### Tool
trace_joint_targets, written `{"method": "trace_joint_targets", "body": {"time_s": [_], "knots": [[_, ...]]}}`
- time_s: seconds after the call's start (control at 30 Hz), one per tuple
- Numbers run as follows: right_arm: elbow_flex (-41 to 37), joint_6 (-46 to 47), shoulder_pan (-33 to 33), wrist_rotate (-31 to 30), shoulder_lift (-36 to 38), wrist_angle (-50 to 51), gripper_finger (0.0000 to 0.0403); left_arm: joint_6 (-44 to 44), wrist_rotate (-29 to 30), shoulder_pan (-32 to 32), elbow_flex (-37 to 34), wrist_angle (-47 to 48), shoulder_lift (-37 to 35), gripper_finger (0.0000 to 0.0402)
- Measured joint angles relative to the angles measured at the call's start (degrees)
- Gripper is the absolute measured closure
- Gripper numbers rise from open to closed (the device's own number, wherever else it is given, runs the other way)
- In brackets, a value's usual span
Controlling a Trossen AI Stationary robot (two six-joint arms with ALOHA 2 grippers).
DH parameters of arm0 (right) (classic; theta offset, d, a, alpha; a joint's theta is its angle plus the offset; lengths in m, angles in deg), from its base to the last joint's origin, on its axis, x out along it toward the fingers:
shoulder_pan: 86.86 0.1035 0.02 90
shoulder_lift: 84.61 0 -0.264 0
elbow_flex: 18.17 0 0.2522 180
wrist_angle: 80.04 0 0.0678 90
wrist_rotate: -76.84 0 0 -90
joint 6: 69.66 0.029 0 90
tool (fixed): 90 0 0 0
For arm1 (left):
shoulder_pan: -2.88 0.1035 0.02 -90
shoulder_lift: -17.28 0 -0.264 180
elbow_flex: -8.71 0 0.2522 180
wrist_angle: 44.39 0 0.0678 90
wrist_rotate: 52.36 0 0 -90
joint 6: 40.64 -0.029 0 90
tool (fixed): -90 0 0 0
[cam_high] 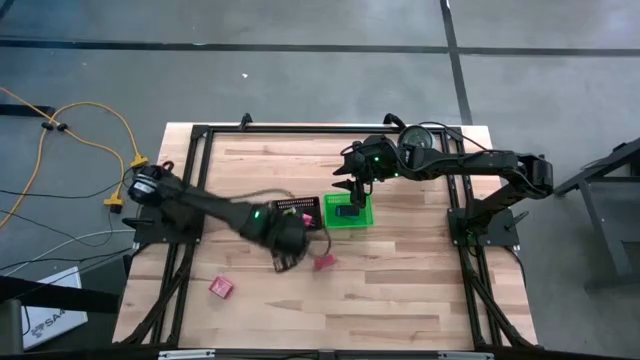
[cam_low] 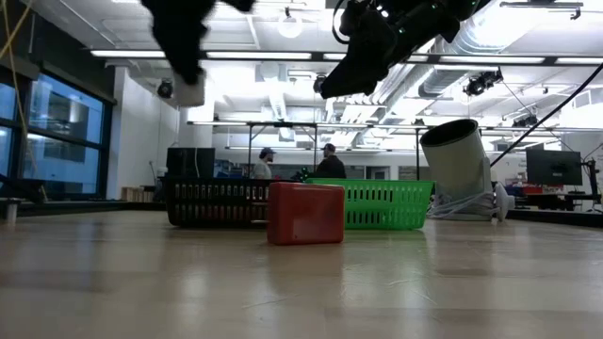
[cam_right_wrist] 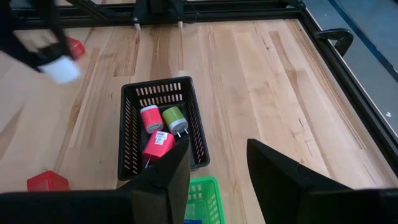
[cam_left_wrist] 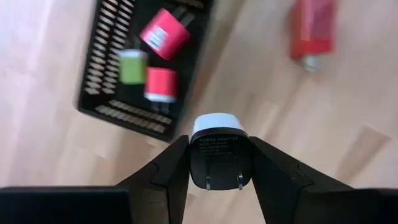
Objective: Pick & Place Office items
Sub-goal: Put the white charger adapter into the black bin
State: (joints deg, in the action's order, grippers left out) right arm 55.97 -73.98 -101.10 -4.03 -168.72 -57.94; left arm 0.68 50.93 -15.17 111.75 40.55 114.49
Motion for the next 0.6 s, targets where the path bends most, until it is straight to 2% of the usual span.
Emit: {"method": "trace_joint_targets", "body": {"time_s": [0.3, 0.6], "knots": [[-0.01, 0.0, 0.01, 0.0, 0.01, 0.02, 0.0257, -18.68, -7.71, 13.08, -1.92, -5.96, -0.01, 0.0262], [-0.02, 0.0, 0.01, 0.0, 0.0, 0.02, 0.0257, -27.76, -13.78, 20.76, -7.21, -15.48, -0.07, 0.0262]]}}
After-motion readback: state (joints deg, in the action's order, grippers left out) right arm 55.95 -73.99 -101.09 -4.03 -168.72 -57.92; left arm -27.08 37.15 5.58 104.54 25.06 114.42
